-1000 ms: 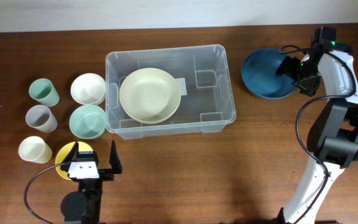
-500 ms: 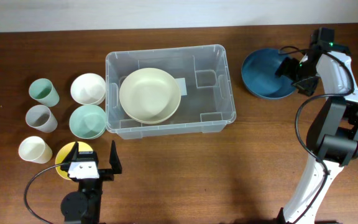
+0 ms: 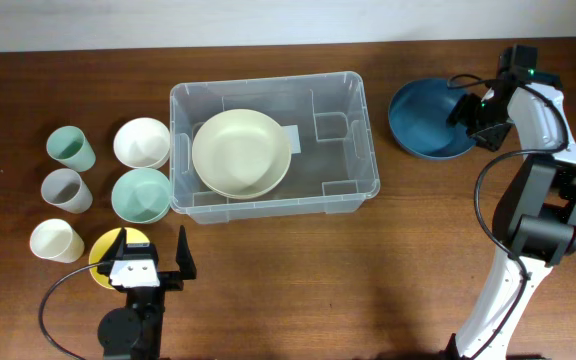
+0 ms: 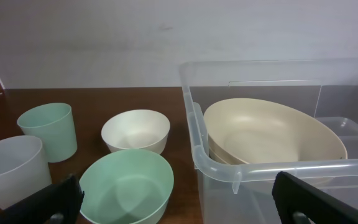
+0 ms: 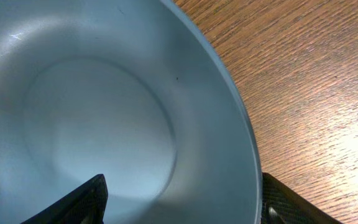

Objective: Pack container
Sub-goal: 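Move the right gripper to the blue plate's rim and grasp it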

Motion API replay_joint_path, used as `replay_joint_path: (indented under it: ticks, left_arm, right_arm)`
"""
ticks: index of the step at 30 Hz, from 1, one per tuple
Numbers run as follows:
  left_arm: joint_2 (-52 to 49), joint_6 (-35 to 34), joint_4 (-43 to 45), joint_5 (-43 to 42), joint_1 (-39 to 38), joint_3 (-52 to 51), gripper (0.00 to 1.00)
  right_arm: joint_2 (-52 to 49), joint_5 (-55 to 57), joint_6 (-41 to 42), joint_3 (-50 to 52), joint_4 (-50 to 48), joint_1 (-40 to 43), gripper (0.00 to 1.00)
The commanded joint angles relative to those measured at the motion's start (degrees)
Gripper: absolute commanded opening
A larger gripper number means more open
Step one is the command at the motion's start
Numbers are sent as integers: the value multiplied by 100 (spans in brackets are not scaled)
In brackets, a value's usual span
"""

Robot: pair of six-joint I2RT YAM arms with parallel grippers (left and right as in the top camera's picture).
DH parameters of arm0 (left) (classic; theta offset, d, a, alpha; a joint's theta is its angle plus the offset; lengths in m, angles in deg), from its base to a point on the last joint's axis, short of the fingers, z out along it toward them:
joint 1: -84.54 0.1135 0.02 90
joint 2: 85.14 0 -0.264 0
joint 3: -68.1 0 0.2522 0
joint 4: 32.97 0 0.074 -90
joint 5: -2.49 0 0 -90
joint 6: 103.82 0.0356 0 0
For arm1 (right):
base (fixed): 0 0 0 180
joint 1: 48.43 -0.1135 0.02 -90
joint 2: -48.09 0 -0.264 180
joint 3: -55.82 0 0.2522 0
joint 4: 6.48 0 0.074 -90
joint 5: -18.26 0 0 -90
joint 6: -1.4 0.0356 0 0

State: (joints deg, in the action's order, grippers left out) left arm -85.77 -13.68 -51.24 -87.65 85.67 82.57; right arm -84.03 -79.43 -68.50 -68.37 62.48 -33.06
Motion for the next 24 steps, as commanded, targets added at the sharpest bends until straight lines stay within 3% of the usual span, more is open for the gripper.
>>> replay_joint_path:
  ticks: [1,13,24]
  left_arm:
    - [26,-39,-26,-2,-24,-17,100]
    - [26,-39,-26,-2,-24,-20,100]
    - [26,-39,-24,-2,-24,-17,100]
  right_arm:
    - [-173,105,-39,31,-20,-35,73]
    - [-295,181,-28,31,-92,-20,71]
    - [-295,232,26,31,-98,114,41]
